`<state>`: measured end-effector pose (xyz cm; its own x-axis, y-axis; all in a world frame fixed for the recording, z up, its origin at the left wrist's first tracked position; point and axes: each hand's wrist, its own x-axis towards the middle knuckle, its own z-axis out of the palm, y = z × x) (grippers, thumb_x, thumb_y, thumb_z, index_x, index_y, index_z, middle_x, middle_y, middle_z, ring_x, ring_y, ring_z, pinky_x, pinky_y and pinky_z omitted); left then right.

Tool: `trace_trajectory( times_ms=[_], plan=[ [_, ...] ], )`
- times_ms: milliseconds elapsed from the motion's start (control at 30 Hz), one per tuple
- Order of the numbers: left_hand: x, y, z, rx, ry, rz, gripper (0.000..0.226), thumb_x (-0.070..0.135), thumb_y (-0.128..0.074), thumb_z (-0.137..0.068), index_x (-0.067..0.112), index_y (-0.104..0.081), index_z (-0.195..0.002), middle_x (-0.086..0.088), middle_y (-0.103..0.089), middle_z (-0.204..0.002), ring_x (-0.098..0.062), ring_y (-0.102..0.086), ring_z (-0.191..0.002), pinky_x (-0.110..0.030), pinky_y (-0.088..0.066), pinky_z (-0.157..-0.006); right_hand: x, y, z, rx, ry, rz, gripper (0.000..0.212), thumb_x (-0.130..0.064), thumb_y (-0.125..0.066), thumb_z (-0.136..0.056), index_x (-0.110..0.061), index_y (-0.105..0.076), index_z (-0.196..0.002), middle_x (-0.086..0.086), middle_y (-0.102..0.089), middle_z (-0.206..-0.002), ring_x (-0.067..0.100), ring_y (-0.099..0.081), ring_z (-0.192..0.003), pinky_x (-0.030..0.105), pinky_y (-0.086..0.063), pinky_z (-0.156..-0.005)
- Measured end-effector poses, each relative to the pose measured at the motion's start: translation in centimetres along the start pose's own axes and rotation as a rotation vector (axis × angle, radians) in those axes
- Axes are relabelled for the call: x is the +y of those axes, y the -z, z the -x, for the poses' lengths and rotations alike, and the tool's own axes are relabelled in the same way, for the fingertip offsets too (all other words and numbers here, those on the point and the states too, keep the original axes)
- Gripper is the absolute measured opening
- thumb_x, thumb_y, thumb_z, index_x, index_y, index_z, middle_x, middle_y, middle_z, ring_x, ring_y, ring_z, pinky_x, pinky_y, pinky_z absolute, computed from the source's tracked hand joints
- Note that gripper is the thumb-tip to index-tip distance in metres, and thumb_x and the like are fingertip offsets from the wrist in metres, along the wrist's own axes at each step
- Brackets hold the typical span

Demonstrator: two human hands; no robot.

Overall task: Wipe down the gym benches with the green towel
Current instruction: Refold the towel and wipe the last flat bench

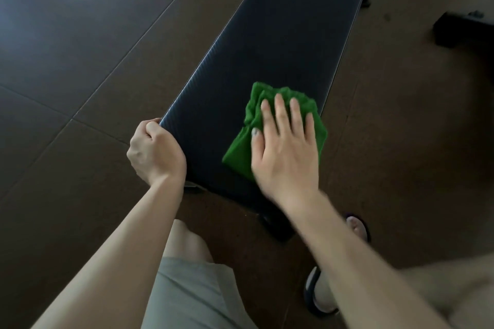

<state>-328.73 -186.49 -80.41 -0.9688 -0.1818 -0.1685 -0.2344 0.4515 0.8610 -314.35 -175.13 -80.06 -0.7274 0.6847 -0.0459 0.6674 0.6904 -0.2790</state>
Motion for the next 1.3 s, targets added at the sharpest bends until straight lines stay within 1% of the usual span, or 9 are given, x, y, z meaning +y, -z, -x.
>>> trace_trajectory(
  times_ms=[233,433,567,733,800,900,1000,1167,1300],
  plan=[
    [-0.3,-0.1,-0.2,-0.006,0.0,0.0,0.043,0.021,-0.034,-0.098,0.026,-0.076,-0.101,0.012,-0.064,-0.088,-0.013,-0.055,-0.094,-0.026,-0.036,-0.077,1.1,-0.7,3.3,0.016,0.095,-0.118,0.058,-0.046,-0.026,-0.107,-0.03,-0.033,-0.162,-0.003,-0.023,-0.173,0.02,-0.013,-0.161,0.045,-0.007,-0.131],
    [-0.3,-0.6,-0.5,0.041,-0.006,-0.017,0.045,0.023,-0.033,-0.094,0.027,-0.078,-0.1,0.009,-0.067,-0.089,-0.015,-0.058,-0.093,-0.029,-0.042,-0.078,5.8,-0.3,-7.8,0.126,-0.125,-0.232,0.054,-0.04,-0.032,-0.111,-0.028,-0.032,-0.163,-0.002,-0.017,-0.174,0.021,-0.008,-0.161,0.043,-0.003,-0.131],
    [-0.2,-0.5,-0.2,0.032,-0.017,-0.02,0.047,0.024,-0.032,-0.094,0.024,-0.078,-0.103,0.006,-0.067,-0.094,-0.015,-0.057,-0.094,-0.028,-0.04,-0.078,6.1,0.1,-7.9,0.179,-0.242,-0.568,0.055,-0.034,-0.036,-0.113,-0.021,-0.026,-0.165,-0.002,-0.006,-0.176,0.02,0.002,-0.161,0.04,-0.007,-0.131],
    [-0.1,-0.3,0.0,0.034,-0.011,-0.015,0.047,0.025,-0.032,-0.097,0.025,-0.077,-0.109,0.006,-0.067,-0.101,-0.014,-0.055,-0.097,-0.028,-0.039,-0.08,1.1,-1.1,3.2,0.211,-0.396,-0.864,0.063,-0.032,-0.039,-0.113,-0.026,-0.009,-0.167,-0.006,0.002,-0.175,-0.002,-0.005,-0.152,-0.004,-0.012,-0.107],
    [-0.2,-0.3,-0.1,0.031,-0.009,-0.015,0.046,0.025,-0.032,-0.098,0.024,-0.077,-0.11,0.007,-0.066,-0.101,-0.013,-0.054,-0.098,-0.027,-0.038,-0.08,-0.3,-1.7,6.1,0.217,-0.405,-0.888,0.064,-0.031,-0.039,-0.112,-0.027,-0.007,-0.167,-0.009,0.002,-0.175,-0.007,-0.003,-0.149,-0.008,-0.011,-0.103],
    [-0.4,-0.3,-0.1,0.032,-0.01,-0.001,0.046,0.026,-0.033,-0.097,0.024,-0.077,-0.107,0.008,-0.067,-0.099,-0.013,-0.056,-0.097,-0.026,-0.039,-0.079,0.1,-1.8,5.4,0.193,-0.394,-0.901,0.062,-0.031,-0.037,-0.112,-0.028,-0.008,-0.167,-0.007,-0.001,-0.174,-0.006,-0.007,-0.149,-0.004,-0.014,-0.108],
    [-0.5,-0.5,-0.2,0.036,-0.006,-0.007,0.045,0.025,-0.033,-0.097,0.025,-0.077,-0.106,0.008,-0.068,-0.1,-0.012,-0.056,-0.097,-0.026,-0.039,-0.08,2.3,-1.3,1.0,0.22,-0.392,-0.874,0.059,-0.028,-0.036,-0.113,-0.023,-0.011,-0.167,0.001,-0.011,-0.174,0.011,-0.018,-0.156,0.013,-0.02,-0.116],
    [-0.4,-0.5,-0.3,0.04,-0.007,-0.021,0.046,0.025,-0.033,-0.096,0.025,-0.078,-0.106,0.007,-0.067,-0.097,-0.015,-0.056,-0.096,-0.028,-0.04,-0.08,4.6,-0.3,-5.2,0.199,-0.424,-0.787,0.059,-0.029,-0.029,-0.115,-0.02,-0.007,-0.168,0.009,-0.008,-0.174,0.023,-0.025,-0.156,0.013,-0.024,-0.108],
    [-0.4,-0.4,-0.4,0.032,-0.003,-0.032,0.047,0.026,-0.032,-0.096,0.025,-0.078,-0.108,0.006,-0.066,-0.099,-0.017,-0.055,-0.098,-0.029,-0.04,-0.082,2.8,-1.3,-1.2,0.15,-0.321,-0.515,0.058,-0.031,-0.029,-0.114,-0.012,-0.013,-0.167,0.016,0.0,-0.174,0.034,-0.003,-0.161,0.047,-0.019,-0.13]
  ],
)
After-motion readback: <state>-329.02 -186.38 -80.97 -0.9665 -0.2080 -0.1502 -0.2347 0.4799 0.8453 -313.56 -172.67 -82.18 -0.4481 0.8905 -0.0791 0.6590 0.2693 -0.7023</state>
